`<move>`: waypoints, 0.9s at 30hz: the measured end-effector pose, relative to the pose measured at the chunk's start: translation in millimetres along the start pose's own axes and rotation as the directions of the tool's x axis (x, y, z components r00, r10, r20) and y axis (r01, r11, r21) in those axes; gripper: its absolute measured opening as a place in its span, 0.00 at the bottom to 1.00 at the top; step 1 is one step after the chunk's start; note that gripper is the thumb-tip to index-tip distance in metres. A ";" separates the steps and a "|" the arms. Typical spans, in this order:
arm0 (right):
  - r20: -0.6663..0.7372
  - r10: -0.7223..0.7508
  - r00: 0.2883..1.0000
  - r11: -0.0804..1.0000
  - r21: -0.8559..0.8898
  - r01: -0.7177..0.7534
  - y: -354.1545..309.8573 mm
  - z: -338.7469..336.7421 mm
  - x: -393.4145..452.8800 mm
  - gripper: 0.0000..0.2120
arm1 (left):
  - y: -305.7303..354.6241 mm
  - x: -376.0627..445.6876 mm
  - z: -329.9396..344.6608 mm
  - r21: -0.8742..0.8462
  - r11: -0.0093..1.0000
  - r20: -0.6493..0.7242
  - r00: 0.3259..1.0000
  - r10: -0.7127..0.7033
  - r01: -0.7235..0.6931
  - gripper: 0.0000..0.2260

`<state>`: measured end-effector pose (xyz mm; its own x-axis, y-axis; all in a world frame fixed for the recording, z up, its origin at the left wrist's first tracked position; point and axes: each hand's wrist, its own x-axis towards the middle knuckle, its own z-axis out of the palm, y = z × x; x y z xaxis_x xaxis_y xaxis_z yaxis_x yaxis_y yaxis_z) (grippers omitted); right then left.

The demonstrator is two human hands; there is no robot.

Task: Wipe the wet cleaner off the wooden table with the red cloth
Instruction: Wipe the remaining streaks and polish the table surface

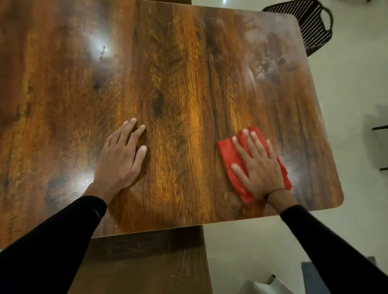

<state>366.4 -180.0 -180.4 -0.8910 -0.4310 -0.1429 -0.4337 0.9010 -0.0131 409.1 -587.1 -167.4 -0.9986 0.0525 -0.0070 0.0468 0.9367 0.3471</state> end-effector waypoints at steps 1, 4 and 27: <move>-0.011 0.049 0.999 0.999 0.019 -0.049 8.7 -2.4 14.3 0.37 | -1.3 0.6 0.3 0.004 1.000 -0.004 1.000 0.002 -0.002 0.28; -0.059 0.205 0.977 0.978 0.045 -0.203 16.0 -6.9 66.6 0.34 | -1.3 3.0 3.0 0.015 1.000 -0.014 1.000 0.004 -0.004 0.28; 0.025 0.104 0.994 0.992 0.065 -0.106 61.2 14.0 -79.4 0.33 | 206.5 77.1 84.8 -0.063 0.998 -0.053 0.998 -0.030 0.026 0.20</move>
<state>412.5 -90.0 -183.7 -0.9277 -0.3332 -0.1683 -0.3274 0.9429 -0.0619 343.9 -360.3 -175.8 -0.9994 0.0061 0.0328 0.0189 0.9141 0.4050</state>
